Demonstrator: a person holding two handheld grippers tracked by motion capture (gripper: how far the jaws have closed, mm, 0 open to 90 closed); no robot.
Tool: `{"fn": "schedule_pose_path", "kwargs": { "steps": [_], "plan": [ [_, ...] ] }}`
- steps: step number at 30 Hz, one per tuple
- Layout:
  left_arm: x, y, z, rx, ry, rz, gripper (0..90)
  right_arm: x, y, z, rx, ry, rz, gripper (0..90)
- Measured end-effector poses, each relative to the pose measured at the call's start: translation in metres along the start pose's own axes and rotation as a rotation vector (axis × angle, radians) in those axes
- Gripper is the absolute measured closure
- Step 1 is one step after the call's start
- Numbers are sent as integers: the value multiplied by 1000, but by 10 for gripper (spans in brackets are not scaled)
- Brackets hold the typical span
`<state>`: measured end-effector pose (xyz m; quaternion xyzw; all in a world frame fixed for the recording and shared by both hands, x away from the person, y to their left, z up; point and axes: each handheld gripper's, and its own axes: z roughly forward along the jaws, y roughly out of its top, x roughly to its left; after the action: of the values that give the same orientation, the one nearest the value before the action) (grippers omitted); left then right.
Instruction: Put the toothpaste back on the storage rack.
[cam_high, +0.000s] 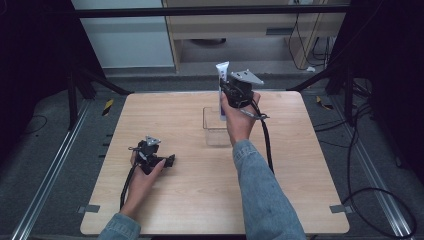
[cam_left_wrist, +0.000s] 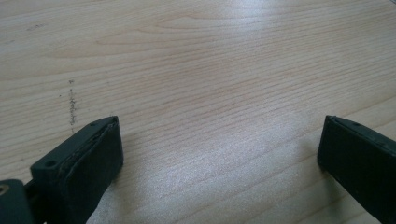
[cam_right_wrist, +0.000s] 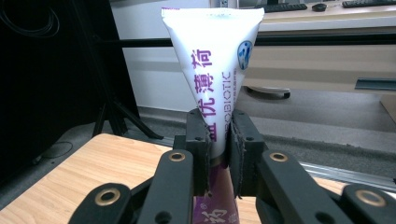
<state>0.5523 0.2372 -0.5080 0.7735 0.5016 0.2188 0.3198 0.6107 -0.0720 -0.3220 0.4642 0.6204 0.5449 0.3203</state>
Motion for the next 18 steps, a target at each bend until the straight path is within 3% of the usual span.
{"fn": "schedule_pose_path", "kwargs": {
  "steps": [14, 18],
  "plan": [
    [0, 0, 0, 0, 0, -1, 0, 10, -5, 5, 0, 31, -24, 796],
    [0, 0, 0, 0, 0, 0, 0, 16, -12, 8, 12, 40, -50, 796]
  ]
}}
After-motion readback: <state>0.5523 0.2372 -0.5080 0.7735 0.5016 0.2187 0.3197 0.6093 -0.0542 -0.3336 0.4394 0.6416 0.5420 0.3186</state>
